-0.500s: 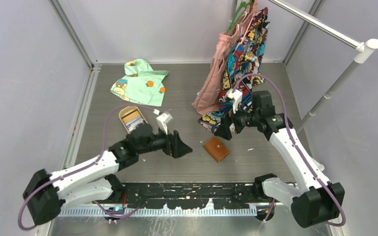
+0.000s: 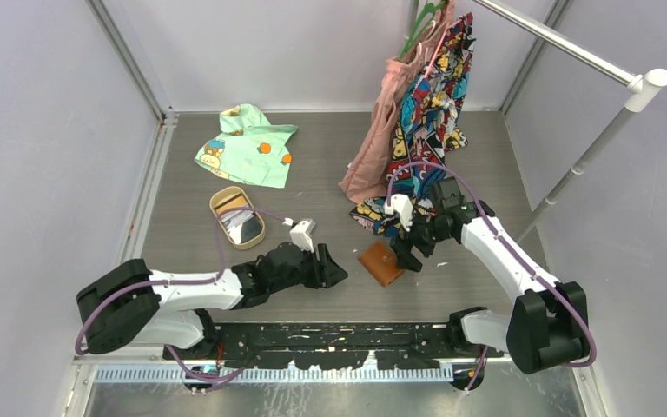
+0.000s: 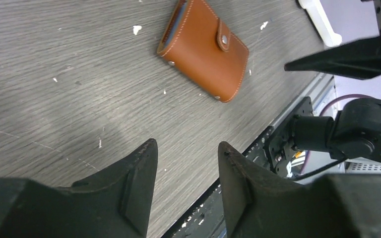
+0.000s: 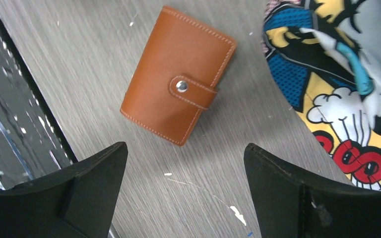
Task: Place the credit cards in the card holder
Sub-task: Open the card holder at the center of the board.
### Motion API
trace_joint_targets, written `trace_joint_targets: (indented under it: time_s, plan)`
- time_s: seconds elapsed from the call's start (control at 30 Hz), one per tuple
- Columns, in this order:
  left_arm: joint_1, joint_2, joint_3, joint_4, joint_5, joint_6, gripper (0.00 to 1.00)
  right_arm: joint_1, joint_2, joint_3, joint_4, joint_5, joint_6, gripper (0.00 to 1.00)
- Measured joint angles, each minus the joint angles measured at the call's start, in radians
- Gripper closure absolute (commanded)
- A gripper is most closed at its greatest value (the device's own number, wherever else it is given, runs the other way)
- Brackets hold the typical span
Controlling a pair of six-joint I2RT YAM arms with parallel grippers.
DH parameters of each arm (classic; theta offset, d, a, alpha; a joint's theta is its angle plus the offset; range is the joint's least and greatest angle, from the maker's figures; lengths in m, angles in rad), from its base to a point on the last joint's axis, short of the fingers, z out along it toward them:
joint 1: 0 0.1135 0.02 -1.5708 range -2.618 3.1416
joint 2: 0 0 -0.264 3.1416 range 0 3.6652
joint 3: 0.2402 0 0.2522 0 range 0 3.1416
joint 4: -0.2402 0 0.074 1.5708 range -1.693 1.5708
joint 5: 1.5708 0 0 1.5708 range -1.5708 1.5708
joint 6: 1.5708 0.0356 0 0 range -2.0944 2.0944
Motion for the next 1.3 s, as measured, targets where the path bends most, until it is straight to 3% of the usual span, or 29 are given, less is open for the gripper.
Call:
trace_joint_targets:
  time_s: [0.37, 0.53, 0.73, 0.8, 0.97, 1.03, 1.1, 1.17, 1.3]
  plan:
    - [-0.003, 0.042, -0.027, -0.008, -0.048, -0.054, 0.74, 0.008, 0.041, -0.031, -0.091, 0.011, -0.309, 0.29]
    - [-0.003, 0.103, -0.015, -0.023, -0.054, -0.05, 0.74, 0.063, 0.092, -0.048, -0.047, 0.096, -0.325, 0.36]
    - [-0.003, 0.235, 0.041, 0.023, -0.025, -0.043, 0.73, 0.211, 0.194, -0.046, 0.029, 0.198, -0.299, 0.58]
    - [-0.003, 0.254, 0.053, 0.039, -0.023, -0.034, 0.71, 0.253, 0.225, -0.035, 0.031, 0.205, -0.282, 0.61]
    - [0.001, 0.253, 0.051, 0.053, -0.026, 0.003, 0.67, 0.349, 0.253, 0.04, 0.02, 0.117, -0.2, 0.58]
    - [0.004, 0.247, 0.043, 0.066, -0.024, 0.026, 0.64, 0.365, 0.247, 0.069, 0.023, 0.084, -0.168, 0.53]
    - [0.006, 0.236, 0.035, 0.069, -0.022, 0.044, 0.62, 0.355, 0.227, 0.076, 0.031, 0.069, -0.149, 0.38]
    - [0.01, 0.217, 0.026, 0.071, -0.017, 0.061, 0.6, 0.338, 0.195, 0.072, 0.037, 0.052, -0.138, 0.34]
    - [0.016, 0.193, 0.014, 0.087, -0.006, 0.062, 0.59, 0.339, 0.137, 0.045, 0.089, 0.0, -0.143, 0.34]
